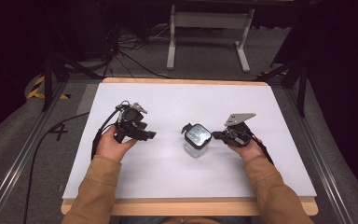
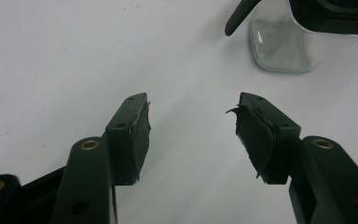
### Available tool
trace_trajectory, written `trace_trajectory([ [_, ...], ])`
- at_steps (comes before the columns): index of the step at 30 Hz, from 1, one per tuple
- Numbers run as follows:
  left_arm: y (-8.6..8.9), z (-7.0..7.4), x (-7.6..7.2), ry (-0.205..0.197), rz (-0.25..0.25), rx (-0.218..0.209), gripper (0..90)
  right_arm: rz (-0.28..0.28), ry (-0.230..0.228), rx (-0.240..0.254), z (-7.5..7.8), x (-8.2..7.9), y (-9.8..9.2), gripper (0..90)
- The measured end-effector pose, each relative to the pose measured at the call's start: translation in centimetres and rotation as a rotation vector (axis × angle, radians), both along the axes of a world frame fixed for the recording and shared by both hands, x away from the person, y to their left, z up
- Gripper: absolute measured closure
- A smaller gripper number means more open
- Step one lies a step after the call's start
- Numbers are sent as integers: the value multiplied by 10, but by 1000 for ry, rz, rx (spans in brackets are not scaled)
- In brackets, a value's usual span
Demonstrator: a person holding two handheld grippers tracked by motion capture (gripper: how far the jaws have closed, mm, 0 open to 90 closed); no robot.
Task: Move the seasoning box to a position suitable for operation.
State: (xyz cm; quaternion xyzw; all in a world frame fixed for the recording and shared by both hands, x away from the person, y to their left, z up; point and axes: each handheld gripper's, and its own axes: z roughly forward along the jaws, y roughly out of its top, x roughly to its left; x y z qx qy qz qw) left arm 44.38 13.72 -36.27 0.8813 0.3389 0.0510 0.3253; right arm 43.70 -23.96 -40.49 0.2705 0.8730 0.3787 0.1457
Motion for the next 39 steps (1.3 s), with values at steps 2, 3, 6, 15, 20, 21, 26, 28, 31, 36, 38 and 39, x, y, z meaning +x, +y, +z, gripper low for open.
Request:
trace_trajectory([
  [2, 0, 0, 0, 2, 2, -13, 442, 39, -22, 25, 0, -1, 1, 898],
  [3, 0, 0, -1, 3, -2, -13, 442, 42, -24, 28, 0, 0, 2, 898],
  [6, -2, -2, -1, 11, 0, 1, 442, 42, -26, 26, 0, 1, 4, 898],
  [15, -7, -5, -1, 17, -15, 9, 447, 72, -38, 13, 0, 0, 10, 898],
  [20, -8, -6, -1, 21, -18, 9, 444, 81, -30, 11, 1, -2, 10, 898],
  [21, -8, -6, -1, 21, -18, 9, 443, 81, -30, 11, 1, -2, 10, 898],
  [26, -10, -4, 1, 24, -27, 2, 441, 102, -22, -9, 1, -10, 10, 898],
  [28, -12, -4, 2, 23, -26, -2, 441, 109, -30, -26, 1, -13, 12, 898],
  [31, -15, -3, 4, 23, -34, -4, 441, 115, -31, -35, 0, -17, 12, 898],
  [36, -20, -3, 5, 22, -47, -8, 442, 135, -23, -41, 0, -21, 13, 898],
  [38, -20, -3, 6, 23, -50, -6, 443, 148, -21, -45, 0, -23, 14, 898],
  [39, -20, -2, 6, 24, -55, -9, 443, 156, -17, -45, 0, -24, 16, 898],
])
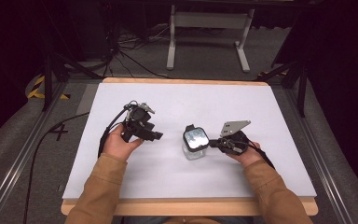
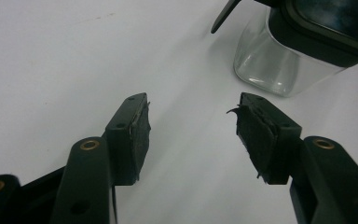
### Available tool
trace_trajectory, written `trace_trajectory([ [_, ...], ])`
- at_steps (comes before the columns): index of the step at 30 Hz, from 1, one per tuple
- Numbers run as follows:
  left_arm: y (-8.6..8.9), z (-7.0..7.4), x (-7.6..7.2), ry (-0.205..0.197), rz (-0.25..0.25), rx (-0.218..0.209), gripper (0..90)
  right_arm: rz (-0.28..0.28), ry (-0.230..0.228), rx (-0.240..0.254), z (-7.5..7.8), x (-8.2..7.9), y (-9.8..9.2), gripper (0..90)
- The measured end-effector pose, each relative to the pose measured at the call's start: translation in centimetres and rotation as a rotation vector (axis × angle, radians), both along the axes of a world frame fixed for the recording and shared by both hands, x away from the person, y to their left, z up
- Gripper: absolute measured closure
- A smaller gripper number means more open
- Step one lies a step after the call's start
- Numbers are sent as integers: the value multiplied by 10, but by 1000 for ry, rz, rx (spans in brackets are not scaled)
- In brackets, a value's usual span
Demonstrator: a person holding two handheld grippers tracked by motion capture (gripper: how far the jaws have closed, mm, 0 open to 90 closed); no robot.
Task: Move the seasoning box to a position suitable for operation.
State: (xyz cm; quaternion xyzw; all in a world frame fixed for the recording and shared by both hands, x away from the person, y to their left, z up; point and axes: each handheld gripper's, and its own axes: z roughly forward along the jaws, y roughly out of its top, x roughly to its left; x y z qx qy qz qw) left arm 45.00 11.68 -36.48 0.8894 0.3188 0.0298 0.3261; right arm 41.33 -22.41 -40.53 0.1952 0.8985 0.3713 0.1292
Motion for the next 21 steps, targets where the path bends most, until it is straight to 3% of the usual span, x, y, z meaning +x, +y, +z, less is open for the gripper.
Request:
trace_trajectory([
  [4, -1, 1, -1, -6, 1, -2, 460, 23, 6, -16, -1, -4, 5, 897],
  [11, -1, 2, 2, 19, -11, -10, 509, 46, 17, -38, -2, -7, 14, 897],
  [18, -3, 5, 1, 16, -33, -7, 554, 32, 21, -30, -1, -7, 12, 883],
  [21, -4, 10, -1, -1, -46, -29, 633, 13, 11, -22, 3, -8, 8, 880],
])
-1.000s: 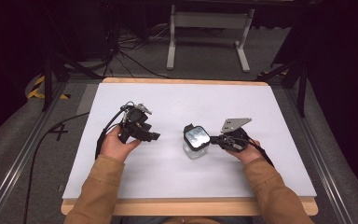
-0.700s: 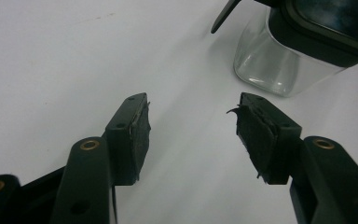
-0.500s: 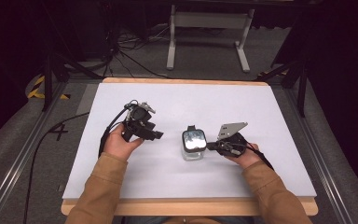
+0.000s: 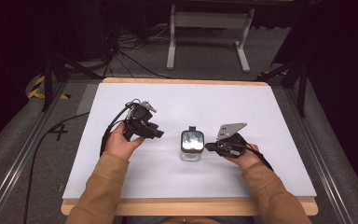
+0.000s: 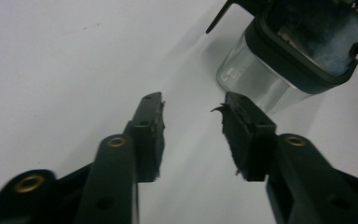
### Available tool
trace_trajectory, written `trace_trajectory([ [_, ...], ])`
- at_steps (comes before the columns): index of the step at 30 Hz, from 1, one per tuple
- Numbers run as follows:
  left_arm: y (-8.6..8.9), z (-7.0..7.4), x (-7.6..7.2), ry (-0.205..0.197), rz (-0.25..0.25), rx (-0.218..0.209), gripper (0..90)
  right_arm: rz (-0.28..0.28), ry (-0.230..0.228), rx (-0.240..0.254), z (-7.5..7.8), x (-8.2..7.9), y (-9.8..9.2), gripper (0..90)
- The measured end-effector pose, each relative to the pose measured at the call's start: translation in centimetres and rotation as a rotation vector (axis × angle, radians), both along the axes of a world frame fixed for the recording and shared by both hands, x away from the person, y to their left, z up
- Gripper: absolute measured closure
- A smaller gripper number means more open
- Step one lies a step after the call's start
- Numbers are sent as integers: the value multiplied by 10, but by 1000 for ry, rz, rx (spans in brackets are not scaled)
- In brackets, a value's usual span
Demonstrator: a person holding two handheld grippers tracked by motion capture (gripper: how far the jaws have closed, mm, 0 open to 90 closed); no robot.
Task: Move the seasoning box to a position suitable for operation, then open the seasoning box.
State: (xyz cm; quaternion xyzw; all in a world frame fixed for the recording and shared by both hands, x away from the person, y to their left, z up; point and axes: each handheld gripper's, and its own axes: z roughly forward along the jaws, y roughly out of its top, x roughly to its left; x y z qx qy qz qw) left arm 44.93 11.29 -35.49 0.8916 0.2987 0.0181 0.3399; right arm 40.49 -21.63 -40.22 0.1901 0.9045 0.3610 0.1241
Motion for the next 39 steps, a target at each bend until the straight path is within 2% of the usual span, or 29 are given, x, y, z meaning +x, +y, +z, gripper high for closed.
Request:
trace_trajectory([
  [2, -1, 5, 0, -3, -14, -42, 670, -17, -5, 10, 3, -2, -4, 877],
  [3, -1, 5, 0, -3, -14, -42, 671, -28, 0, 20, 5, -3, -7, 872],
  [4, -3, 11, 1, 7, -41, -95, 652, -34, -7, 22, 6, -4, -10, 865],
  [5, -3, 11, 1, 7, -41, -95, 643, -45, -10, 27, 7, -6, -13, 856],
  [6, -7, 17, 3, 29, -59, -123, 644, -55, -10, 37, 9, -8, -17, 852],
  [9, -14, 24, 3, 19, -75, -112, 670, -79, -11, 54, 12, -11, -26, 852],
  [11, -16, 25, 4, 32, -75, -113, 700, -98, -7, 71, 14, -13, -33, 850],
  [12, -22, 28, 5, 45, -66, -86, 701, -106, -4, 80, 15, -14, -36, 849],
  [13, -22, 28, 5, 45, -66, -86, 703, -113, -5, 91, 16, -15, -39, 847],
  [15, -28, 29, 8, 28, -73, -68, 713, -123, -6, 98, 17, -16, -43, 847],
  [16, -33, 29, 10, 27, -77, -86, 714, -127, -4, 101, 17, -17, -45, 846],
  [17, -33, 29, 10, 27, -77, -86, 714, -127, -4, 101, 17, -17, -45, 846],
  [18, -42, 29, 13, 0, -83, -80, 714, -130, -3, 100, 17, -19, -46, 845],
  [21, -50, 29, 16, -11, -93, -85, 728, -136, -3, 99, 16, -22, -47, 845],
  [23, -59, 26, 20, -20, -118, -94, 738, -138, -3, 96, 15, -25, -47, 844],
  [26, -69, 20, 27, 21, -144, -83, 743, -141, -1, 95, 16, -27, -47, 842],
  [27, -72, 18, 29, 11, -151, -78, 743, -138, -2, 97, 16, -28, -47, 841],
  [30, -77, 13, 33, 34, -148, -85, 744, -138, 2, 92, 14, -29, -46, 840],
  [34, -85, 7, 35, 11, -141, -62, 739, -136, 4, 91, 13, -30, -45, 835],
  [36, -86, 6, 36, 3, -137, -66, 741, -134, 5, 91, 12, -30, -45, 835],
  [38, -88, 3, 39, 11, -109, -107, 742, -135, 10, 88, 11, -30, -44, 834],
  [39, -89, 1, 40, 13, -103, -99, 742, -132, 10, 88, 11, -30, -44, 832],
])
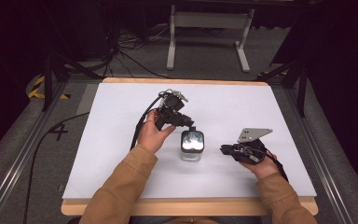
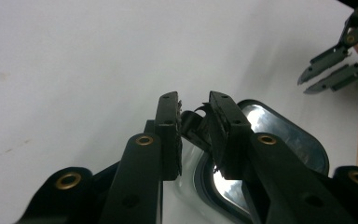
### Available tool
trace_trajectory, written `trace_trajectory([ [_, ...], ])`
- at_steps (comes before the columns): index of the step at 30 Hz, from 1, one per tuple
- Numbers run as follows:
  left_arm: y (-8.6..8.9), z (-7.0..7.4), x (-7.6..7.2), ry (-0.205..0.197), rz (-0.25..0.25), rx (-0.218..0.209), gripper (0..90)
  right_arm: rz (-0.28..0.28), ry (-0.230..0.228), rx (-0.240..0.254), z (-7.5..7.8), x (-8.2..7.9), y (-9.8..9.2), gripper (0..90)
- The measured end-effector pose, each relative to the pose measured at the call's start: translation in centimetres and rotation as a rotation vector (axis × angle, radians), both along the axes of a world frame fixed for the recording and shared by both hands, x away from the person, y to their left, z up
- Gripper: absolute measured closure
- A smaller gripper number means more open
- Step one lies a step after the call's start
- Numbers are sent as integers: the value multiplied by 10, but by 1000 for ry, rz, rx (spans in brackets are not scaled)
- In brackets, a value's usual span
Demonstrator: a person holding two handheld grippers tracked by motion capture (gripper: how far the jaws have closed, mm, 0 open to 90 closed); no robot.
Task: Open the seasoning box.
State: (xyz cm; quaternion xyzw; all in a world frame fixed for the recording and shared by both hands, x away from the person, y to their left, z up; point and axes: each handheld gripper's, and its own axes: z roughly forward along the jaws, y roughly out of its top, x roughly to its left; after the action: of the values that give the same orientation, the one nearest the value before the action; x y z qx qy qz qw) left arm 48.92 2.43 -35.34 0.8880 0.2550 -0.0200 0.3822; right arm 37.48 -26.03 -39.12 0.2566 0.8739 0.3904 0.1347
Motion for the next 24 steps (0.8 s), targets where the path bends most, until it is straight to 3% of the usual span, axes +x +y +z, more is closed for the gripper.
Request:
trace_trajectory([
  [3, -1, -1, 0, -4, 11, -1, 744, 2, 0, 0, 0, 0, 1, 831],
  [4, 0, -2, 2, 2, 13, -24, 748, 2, -1, -2, 0, -1, 1, 830],
  [6, -1, -2, 3, 3, 7, -31, 759, -2, -1, -2, 0, -2, 0, 829],
  [10, -5, -3, 2, 10, -2, -14, 785, -5, 1, 2, 0, -2, -1, 827],
  [24, -8, -2, 1, 29, -19, -20, 839, -7, -3, 6, 1, -4, -3, 820],
])
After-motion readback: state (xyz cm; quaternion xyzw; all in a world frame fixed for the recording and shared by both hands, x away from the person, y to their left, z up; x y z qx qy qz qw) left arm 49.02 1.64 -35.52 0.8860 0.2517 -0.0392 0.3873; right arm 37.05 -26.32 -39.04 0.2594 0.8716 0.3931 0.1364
